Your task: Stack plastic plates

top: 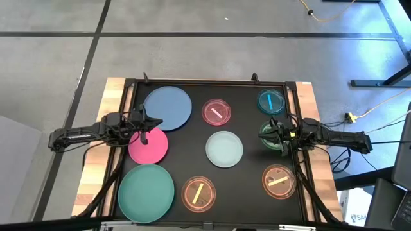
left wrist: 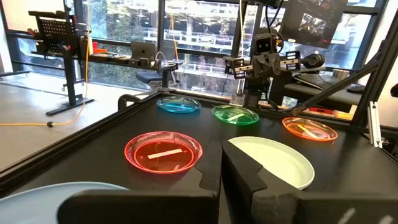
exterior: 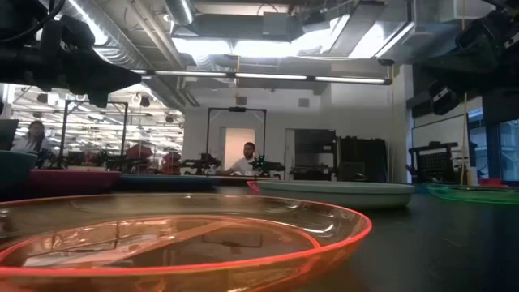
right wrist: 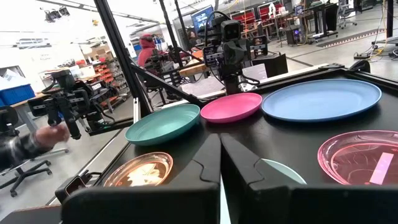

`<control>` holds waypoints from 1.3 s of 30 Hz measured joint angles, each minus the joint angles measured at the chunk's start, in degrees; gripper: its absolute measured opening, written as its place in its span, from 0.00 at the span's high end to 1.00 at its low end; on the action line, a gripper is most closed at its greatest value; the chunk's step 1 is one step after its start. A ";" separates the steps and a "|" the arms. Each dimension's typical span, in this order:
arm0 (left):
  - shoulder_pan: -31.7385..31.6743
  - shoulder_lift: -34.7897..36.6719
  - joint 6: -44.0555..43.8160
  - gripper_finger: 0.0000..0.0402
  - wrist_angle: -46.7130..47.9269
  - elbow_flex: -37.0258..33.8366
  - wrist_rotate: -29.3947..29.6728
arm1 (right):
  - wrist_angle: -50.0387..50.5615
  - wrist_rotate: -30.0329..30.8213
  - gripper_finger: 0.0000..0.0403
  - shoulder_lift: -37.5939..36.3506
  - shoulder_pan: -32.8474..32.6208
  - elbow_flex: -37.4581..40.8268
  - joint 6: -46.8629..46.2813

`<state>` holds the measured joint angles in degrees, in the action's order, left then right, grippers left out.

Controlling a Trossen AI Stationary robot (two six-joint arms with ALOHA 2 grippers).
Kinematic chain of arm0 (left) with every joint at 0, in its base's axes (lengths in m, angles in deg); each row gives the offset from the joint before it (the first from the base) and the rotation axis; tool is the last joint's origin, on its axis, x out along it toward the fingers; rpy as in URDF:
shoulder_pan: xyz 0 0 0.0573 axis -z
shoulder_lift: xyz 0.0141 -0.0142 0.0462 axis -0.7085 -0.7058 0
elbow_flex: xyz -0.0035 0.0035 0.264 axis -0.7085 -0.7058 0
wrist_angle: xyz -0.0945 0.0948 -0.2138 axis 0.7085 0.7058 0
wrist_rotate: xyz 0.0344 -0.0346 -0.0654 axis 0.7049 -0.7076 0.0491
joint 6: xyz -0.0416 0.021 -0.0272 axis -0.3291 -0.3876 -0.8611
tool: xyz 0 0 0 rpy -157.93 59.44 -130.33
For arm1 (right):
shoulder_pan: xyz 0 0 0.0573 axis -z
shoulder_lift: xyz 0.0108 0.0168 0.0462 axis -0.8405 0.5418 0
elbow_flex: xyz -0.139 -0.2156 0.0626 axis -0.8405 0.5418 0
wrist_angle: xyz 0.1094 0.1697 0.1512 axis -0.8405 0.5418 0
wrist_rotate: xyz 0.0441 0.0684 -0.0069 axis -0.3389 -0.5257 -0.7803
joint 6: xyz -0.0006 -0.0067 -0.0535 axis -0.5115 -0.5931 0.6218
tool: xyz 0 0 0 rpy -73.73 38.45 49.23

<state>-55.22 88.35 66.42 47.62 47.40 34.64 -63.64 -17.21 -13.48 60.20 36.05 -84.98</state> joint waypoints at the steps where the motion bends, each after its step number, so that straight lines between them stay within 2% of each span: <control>1: 0.00 0.00 0.00 0.99 -0.01 0.00 0.01 | 0.00 0.02 1.00 0.02 0.02 0.00 -0.02; 4: 0.00 0.00 0.97 0.99 -0.03 0.00 0.22 | 0.01 0.01 1.00 0.00 0.02 0.00 -0.02; 9: 0.01 0.00 8.48 0.99 -0.76 0.00 4.38 | 0.00 0.02 1.00 0.00 0.02 0.00 -0.02; 15: 0.02 0.00 8.78 0.99 -0.97 0.00 4.62 | 0.00 0.01 1.00 0.02 0.00 0.00 -0.01; 21: 0.02 0.00 1.11 0.99 -5.71 0.00 3.65 | -0.25 0.09 1.00 0.02 0.01 0.03 0.03; 24: 0.00 0.00 -2.93 0.99 -8.00 0.00 3.63 | -3.74 1.49 1.00 0.02 0.01 0.20 0.19; 28: 0.03 -0.07 -3.16 0.99 -7.56 0.00 3.31 | -5.73 2.48 1.00 -0.02 0.02 0.15 0.18; 30: 0.11 -0.26 -3.39 0.99 -6.95 -0.02 1.25 | -6.99 2.94 1.00 0.02 0.02 0.15 0.18; 34: 1.36 -0.61 -3.53 0.99 -6.96 -0.04 -2.88 | -10.46 9.54 1.00 0.10 -0.02 0.13 0.09; 39: 4.69 -0.59 -3.10 1.00 -7.00 -0.04 -3.10 | -13.59 16.44 1.00 5.24 -0.02 0.09 0.20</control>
<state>-50.53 87.76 63.32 40.62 47.36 31.54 -77.23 -0.77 -8.24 60.18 36.14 -84.79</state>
